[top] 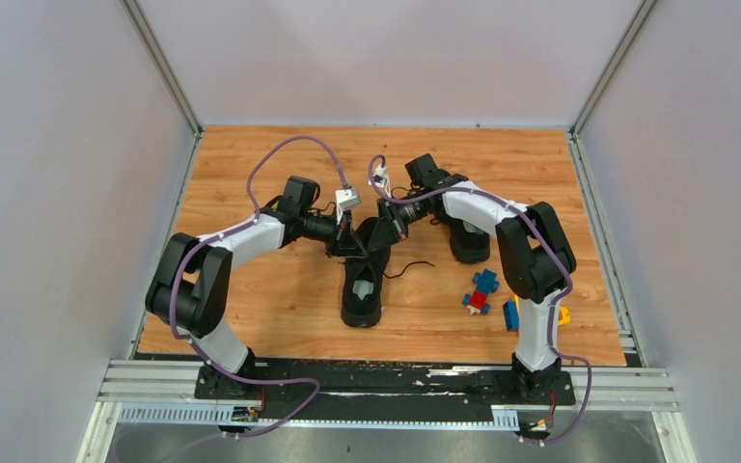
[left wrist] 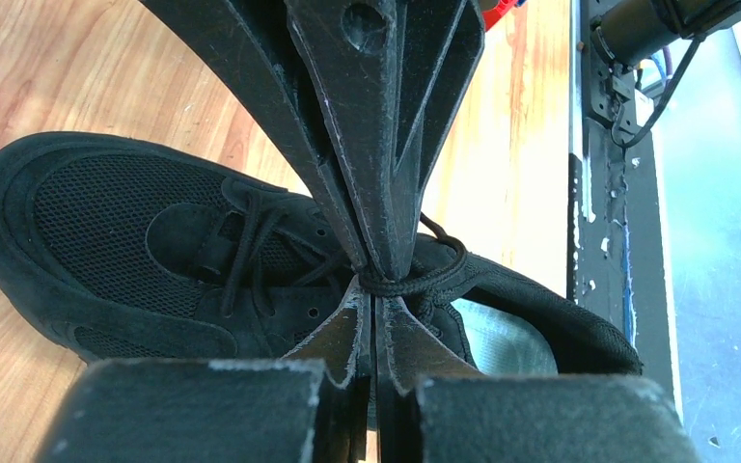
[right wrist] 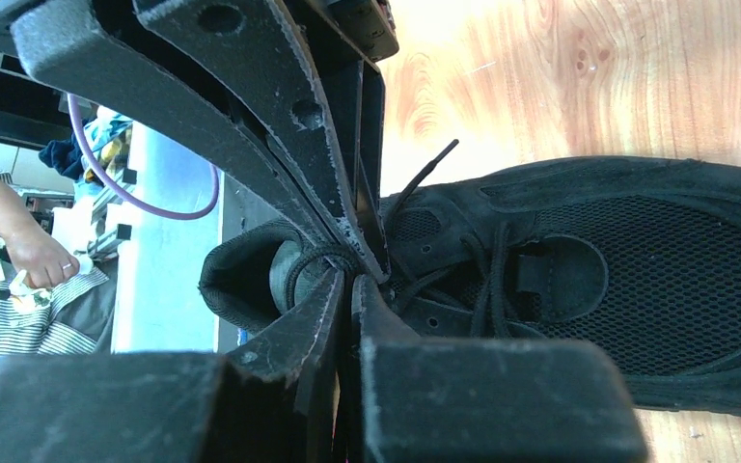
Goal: Tie the shoes
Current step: Cross the shoelace with the shoelace.
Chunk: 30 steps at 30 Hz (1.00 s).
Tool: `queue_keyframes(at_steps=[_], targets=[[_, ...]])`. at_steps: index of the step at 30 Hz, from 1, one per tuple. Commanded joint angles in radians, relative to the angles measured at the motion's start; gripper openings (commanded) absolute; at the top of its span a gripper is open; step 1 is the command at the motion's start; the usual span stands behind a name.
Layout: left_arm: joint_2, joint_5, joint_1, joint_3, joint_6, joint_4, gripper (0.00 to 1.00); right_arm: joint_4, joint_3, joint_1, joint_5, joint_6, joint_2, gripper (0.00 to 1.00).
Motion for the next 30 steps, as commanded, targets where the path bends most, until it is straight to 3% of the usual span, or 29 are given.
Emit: queue_keyframes(at_steps=[1, 4, 9, 13, 19, 30], targets=[[-0.028, -0.011, 0.010, 0.022, 0.032, -0.015, 0.04, 0.017, -0.009, 0.006, 0.008, -0.003, -0.052, 0.02], [-0.030, -0.008, 0.018, 0.023, 0.012, -0.006, 0.12, 0.015, -0.003, 0.006, 0.037, -0.005, -0.071, 0.01], [-0.027, 0.044, 0.058, 0.026, -0.021, 0.010, 0.45, -0.005, 0.007, 0.009, 0.073, -0.041, -0.094, 0.01], [-0.027, 0.115, 0.096, 0.027, -0.045, 0.049, 0.60, -0.028, 0.013, 0.019, 0.087, -0.068, -0.099, 0.01], [-0.020, 0.175, 0.110, 0.064, 0.035, -0.037, 0.64, -0.044, 0.022, 0.036, 0.105, -0.091, -0.094, 0.01], [0.032, 0.210, 0.094, 0.083, -0.017, 0.082, 0.63, -0.068, 0.032, 0.051, 0.124, -0.121, -0.098, 0.00]])
